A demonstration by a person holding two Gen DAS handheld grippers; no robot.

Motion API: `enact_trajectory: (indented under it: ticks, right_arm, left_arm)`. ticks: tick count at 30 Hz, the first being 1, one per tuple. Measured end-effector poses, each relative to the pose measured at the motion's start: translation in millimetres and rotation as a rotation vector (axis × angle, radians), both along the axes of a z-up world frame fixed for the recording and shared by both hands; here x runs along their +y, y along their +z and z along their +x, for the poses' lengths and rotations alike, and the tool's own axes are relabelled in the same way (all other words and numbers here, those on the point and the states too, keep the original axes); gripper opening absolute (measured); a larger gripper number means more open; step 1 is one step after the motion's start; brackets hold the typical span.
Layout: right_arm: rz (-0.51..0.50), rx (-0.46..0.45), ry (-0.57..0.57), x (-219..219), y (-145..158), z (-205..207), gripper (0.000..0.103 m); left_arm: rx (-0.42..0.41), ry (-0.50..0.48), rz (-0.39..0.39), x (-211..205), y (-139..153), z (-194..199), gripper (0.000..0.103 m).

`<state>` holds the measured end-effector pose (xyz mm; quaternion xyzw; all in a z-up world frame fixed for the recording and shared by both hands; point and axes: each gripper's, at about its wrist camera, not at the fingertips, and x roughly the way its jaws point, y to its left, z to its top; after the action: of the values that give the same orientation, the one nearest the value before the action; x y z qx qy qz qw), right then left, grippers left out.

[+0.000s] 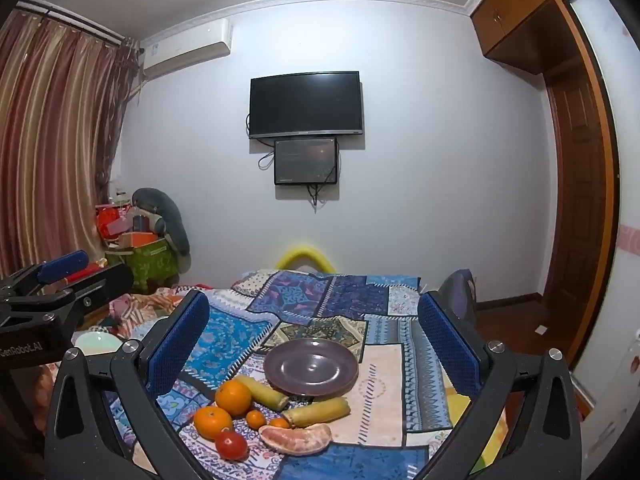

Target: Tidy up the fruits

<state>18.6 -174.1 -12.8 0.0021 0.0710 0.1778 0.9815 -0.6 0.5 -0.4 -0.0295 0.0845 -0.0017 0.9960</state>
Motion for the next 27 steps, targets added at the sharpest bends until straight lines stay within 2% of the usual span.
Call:
enact_trajectory:
  ticks: [11,27]
  right_arm:
    - [0.009,-0.002,-0.003,-1,1,0,0.103]
    - [0.021,-0.004,-0.007,-6,2,-4,0.103]
  left_arm:
    - [0.017,0.002,0.01,-6,-9,11,0.103]
    - [0.0,-0.014,0.025,-7,2,1,0.103]
